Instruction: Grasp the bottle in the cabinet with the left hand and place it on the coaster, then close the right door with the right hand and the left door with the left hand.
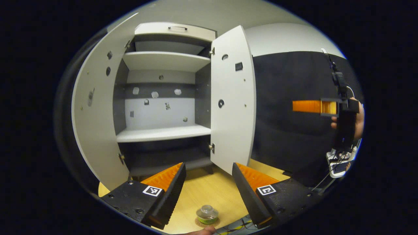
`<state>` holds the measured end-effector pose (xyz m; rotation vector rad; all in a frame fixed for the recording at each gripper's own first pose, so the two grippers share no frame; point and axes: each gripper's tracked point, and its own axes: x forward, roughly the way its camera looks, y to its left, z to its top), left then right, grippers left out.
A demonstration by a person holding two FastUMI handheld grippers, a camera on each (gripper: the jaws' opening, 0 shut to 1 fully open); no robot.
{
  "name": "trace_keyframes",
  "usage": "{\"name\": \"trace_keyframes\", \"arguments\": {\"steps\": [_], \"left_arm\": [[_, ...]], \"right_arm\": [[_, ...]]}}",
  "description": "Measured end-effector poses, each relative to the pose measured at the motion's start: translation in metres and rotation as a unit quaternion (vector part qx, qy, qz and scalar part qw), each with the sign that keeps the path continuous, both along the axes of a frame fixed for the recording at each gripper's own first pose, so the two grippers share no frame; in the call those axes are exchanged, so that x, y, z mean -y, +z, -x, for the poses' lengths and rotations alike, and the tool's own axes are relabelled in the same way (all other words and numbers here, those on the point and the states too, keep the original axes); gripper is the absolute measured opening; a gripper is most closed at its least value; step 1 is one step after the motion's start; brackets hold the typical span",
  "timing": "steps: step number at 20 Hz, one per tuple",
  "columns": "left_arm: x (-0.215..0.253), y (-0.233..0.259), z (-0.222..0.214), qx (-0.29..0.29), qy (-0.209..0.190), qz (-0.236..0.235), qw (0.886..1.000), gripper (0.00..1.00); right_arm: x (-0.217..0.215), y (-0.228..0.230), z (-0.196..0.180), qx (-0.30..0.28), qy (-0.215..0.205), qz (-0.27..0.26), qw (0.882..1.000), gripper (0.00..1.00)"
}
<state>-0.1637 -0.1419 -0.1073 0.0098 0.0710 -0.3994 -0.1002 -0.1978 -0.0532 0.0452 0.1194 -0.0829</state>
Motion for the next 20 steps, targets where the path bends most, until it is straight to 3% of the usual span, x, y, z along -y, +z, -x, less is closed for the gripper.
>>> {"name": "trace_keyframes", "arguments": {"steps": [7, 8, 10, 12, 19, 20], "left_arm": [[-0.056, 0.07, -0.006, 0.035, 0.081, -0.004, 0.996, 0.92], [-0.067, 0.077, -0.006, 0.034, 0.101, -0.001, 0.994, 0.92], [-0.089, 0.089, -0.001, 0.029, 0.135, 0.012, 0.99, 0.92], [-0.107, 0.101, 0.007, 0.026, 0.157, 0.019, 0.987, 0.92], [-0.176, 0.136, 0.029, 0.06, 0.229, 0.002, 0.971, 0.92], [-0.182, 0.136, 0.032, 0.059, 0.238, 0.0, 0.97, 0.92]], "right_arm": [[0.064, 0.006, -0.04, -0.006, -0.026, 0.008, 1.0, 0.94], [0.067, 0.007, -0.048, -0.005, -0.025, 0.011, 1.0, 0.98], [0.075, 0.01, -0.066, -0.003, -0.027, 0.012, 1.0, 0.93], [0.079, 0.012, -0.081, -0.003, -0.025, 0.007, 1.0, 0.98], [0.083, 0.024, -0.134, 0.002, -0.026, 0.004, 1.0, 0.97], [0.079, 0.026, -0.141, 0.004, -0.021, 0.0, 1.0, 0.93]]}}
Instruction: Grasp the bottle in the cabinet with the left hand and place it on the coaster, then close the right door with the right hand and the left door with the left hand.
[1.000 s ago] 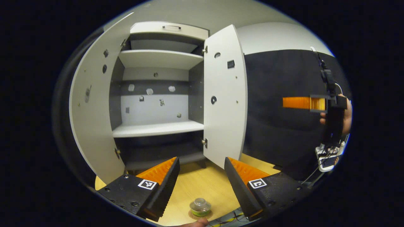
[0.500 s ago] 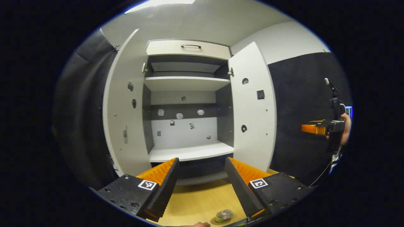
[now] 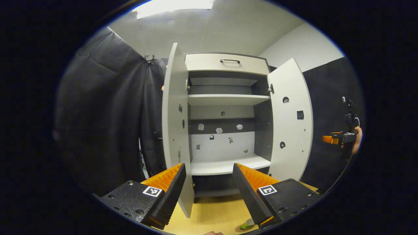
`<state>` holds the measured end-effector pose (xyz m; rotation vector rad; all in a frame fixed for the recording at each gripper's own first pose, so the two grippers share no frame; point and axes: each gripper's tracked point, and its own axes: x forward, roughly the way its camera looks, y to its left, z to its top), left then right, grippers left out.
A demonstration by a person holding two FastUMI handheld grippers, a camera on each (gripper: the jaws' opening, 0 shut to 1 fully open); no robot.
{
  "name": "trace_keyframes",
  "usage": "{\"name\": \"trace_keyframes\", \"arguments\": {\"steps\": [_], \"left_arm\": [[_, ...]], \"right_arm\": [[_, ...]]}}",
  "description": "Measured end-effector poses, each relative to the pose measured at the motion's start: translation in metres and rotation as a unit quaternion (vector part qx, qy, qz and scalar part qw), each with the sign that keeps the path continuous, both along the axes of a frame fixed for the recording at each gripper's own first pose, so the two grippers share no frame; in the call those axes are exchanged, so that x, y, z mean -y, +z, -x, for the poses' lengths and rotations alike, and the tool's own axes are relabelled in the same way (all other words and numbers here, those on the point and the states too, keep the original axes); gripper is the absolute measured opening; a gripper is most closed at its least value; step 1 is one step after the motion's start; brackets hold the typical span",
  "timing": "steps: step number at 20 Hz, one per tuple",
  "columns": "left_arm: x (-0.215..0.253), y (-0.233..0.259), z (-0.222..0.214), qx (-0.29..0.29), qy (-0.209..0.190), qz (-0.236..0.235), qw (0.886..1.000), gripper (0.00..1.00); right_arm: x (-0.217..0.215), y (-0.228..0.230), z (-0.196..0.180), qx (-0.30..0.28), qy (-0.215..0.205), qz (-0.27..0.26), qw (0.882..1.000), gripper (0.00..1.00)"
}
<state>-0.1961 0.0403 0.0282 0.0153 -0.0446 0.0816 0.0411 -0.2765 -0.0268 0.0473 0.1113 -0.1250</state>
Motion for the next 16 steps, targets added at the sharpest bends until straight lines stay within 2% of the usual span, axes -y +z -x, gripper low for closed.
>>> {"name": "trace_keyframes", "arguments": {"steps": [2, 3, 4, 7, 9, 11, 12, 13, 14, 16], "left_arm": [[-0.011, -0.003, 0.006, -0.002, 0.016, -0.003, 1.0, 0.92], [-0.013, -0.007, 0.008, -0.003, 0.02, -0.003, 1.0, 0.92], [-0.014, -0.011, 0.01, -0.009, 0.024, -0.003, 1.0, 0.91], [-0.014, -0.019, 0.015, -0.02, 0.031, 0.003, 0.999, 0.91], [-0.01, -0.022, 0.018, -0.023, 0.034, 0.006, 0.999, 0.92], [-0.005, -0.024, 0.021, -0.022, 0.039, 0.003, 0.999, 0.92], [-0.002, -0.024, 0.021, -0.019, 0.04, 0.001, 0.999, 0.92], [0.0, -0.023, 0.024, -0.013, 0.041, 0.0, 0.999, 0.91], [0.003, -0.022, 0.024, -0.009, 0.042, -0.001, 0.999, 0.91], [0.006, -0.028, 0.028, -0.02, 0.041, 0.001, 0.999, 0.91]], "right_arm": [[-0.015, 0.008, -0.014, 0.003, 0.014, -0.023, 1.0, 0.94], [-0.022, 0.011, -0.02, 0.003, 0.022, -0.031, 0.999, 0.97], [-0.028, 0.012, -0.025, 0.0, 0.03, -0.035, 0.999, 0.94], [-0.049, 0.012, -0.031, -0.005, 0.068, -0.024, 0.997, 0.94], [-0.076, 0.015, -0.032, 0.001, 0.118, -0.021, 0.993, 0.94], [-0.079, 0.016, -0.041, 0.007, 0.114, 0.006, 0.993, 0.97], [-0.08, 0.019, -0.038, 0.012, 0.117, 0.021, 0.993, 0.88], [-0.083, 0.022, -0.037, 0.014, 0.124, 0.032, 0.992, 0.91], [-0.087, 0.023, -0.037, 0.017, 0.13, 0.037, 0.991, 0.88], [-0.094, 0.022, -0.037, 0.01, 0.136, 0.026, 0.99, 0.88]]}}
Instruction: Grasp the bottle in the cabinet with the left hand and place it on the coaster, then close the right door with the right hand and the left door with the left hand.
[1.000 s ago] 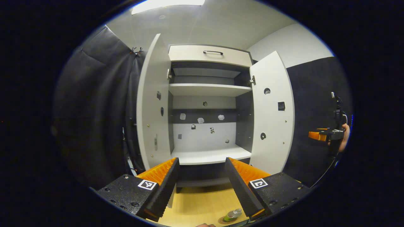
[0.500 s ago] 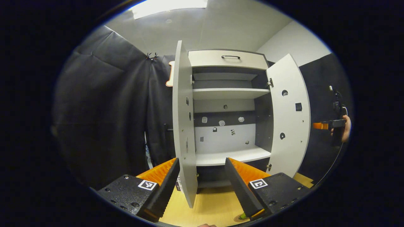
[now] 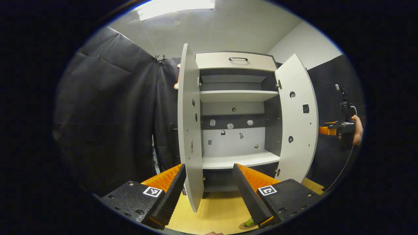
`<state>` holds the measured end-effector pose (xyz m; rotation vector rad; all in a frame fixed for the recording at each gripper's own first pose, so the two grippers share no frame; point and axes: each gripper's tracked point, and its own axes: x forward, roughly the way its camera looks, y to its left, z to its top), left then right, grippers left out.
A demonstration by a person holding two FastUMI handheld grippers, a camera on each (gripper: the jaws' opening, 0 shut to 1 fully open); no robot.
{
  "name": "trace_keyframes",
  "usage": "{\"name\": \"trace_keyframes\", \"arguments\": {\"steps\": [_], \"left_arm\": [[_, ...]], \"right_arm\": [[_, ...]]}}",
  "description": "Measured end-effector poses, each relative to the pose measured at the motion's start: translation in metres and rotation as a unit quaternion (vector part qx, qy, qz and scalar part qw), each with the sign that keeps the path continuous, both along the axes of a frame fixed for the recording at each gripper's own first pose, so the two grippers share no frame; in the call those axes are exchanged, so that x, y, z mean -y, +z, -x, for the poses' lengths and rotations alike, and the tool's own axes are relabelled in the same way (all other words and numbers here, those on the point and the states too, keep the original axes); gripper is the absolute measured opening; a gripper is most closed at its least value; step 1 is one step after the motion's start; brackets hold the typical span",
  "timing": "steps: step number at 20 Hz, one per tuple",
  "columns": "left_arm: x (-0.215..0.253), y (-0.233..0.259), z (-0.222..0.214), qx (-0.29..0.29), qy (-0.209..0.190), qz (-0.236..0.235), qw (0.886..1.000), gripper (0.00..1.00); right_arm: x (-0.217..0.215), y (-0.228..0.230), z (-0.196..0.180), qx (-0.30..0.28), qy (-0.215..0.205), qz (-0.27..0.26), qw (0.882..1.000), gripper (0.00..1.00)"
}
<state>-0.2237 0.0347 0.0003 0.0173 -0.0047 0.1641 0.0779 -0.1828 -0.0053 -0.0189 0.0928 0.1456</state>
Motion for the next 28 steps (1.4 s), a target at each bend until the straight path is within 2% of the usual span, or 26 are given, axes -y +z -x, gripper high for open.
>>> {"name": "trace_keyframes", "arguments": {"steps": [2, 7, 8, 9, 12, 19, 20, 23, 25, 26, 28], "left_arm": [[0.003, 0.005, 0.0, 0.002, -0.007, 0.004, 1.0, 0.92], [0.0, 0.011, -0.011, -0.002, -0.022, 0.006, 1.0, 0.91], [0.001, 0.012, -0.016, -0.003, -0.031, 0.008, 1.0, 0.91], [0.002, 0.013, -0.023, -0.004, -0.038, 0.008, 0.999, 0.91], [-0.001, 0.016, -0.036, -0.009, -0.044, 0.012, 0.999, 0.91], [-0.023, 0.014, -0.043, -0.01, -0.041, 0.011, 0.999, 0.92], [-0.029, 0.012, -0.044, -0.012, -0.04, 0.015, 0.999, 0.92], [-0.044, 0.006, -0.043, -0.016, -0.036, 0.016, 0.999, 0.92], [-0.056, 0.003, -0.044, -0.019, -0.028, 0.01, 0.999, 0.92], [-0.062, 0.002, -0.044, -0.019, -0.025, 0.011, 0.999, 0.92], [-0.072, 0.001, -0.045, -0.019, -0.02, 0.018, 0.999, 0.92]], "right_arm": [[-0.009, 0.0, 0.001, 0.002, 0.006, -0.003, 1.0, 0.91], [-0.026, -0.002, 0.003, 0.001, 0.001, -0.026, 1.0, 0.91], [-0.029, 0.0, 0.0, 0.0, -0.004, -0.034, 0.999, 0.88], [-0.034, 0.0, -0.004, -0.004, -0.01, -0.038, 0.999, 0.91], [-0.05, 0.001, -0.009, 0.001, -0.015, -0.041, 0.999, 0.91], [-0.094, 0.002, -0.017, 0.011, 0.011, -0.047, 0.999, 0.89], [-0.1, 0.002, -0.018, 0.012, 0.014, -0.049, 0.999, 0.92], [-0.121, -0.001, -0.023, 0.014, 0.026, -0.043, 0.999, 0.92], [-0.138, -0.005, -0.024, 0.013, 0.043, -0.05, 0.998, 0.89], [-0.147, -0.009, -0.023, 0.009, 0.052, -0.051, 0.997, 0.89], [-0.155, -0.011, -0.025, 0.009, 0.055, -0.046, 0.997, 0.97]]}}
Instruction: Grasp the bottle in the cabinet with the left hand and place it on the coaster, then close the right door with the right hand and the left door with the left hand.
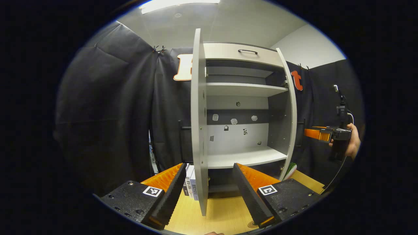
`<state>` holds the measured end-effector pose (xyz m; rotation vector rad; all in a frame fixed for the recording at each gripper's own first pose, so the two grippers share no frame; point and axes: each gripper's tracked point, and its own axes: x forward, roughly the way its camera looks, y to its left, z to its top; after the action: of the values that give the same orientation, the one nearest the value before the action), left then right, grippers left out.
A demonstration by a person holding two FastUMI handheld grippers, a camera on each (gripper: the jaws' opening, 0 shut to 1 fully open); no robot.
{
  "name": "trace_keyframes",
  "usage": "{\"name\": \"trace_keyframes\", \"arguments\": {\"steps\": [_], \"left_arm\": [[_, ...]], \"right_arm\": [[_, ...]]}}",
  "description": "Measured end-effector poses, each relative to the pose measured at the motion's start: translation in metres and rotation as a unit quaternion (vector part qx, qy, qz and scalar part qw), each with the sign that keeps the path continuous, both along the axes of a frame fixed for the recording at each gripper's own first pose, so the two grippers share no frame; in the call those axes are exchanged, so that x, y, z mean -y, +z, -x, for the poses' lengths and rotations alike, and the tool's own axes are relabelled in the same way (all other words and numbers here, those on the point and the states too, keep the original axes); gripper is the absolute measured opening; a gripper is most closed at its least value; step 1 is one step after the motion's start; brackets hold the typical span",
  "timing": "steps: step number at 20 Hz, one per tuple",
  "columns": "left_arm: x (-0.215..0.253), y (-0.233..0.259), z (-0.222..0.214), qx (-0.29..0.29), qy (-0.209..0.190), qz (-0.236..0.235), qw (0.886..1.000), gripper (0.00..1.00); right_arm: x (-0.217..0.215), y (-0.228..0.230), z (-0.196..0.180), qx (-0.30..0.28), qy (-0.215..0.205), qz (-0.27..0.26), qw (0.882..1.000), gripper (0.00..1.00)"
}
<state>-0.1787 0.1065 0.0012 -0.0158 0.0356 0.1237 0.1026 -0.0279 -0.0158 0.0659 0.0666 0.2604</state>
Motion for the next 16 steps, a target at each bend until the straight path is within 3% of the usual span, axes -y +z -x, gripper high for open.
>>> {"name": "trace_keyframes", "arguments": {"steps": [6, 16], "left_arm": [[-0.041, -0.004, 0.006, -0.008, 0.03, 0.002, 1.0, 0.92], [-0.144, -0.005, -0.003, -0.003, 0.096, 0.0, 0.995, 0.92]], "right_arm": [[-0.022, -0.002, 0.0, 0.006, 0.006, -0.008, 1.0, 0.94], [-0.04, -0.013, 0.01, 0.017, 0.022, 0.021, 0.999, 0.94]]}}
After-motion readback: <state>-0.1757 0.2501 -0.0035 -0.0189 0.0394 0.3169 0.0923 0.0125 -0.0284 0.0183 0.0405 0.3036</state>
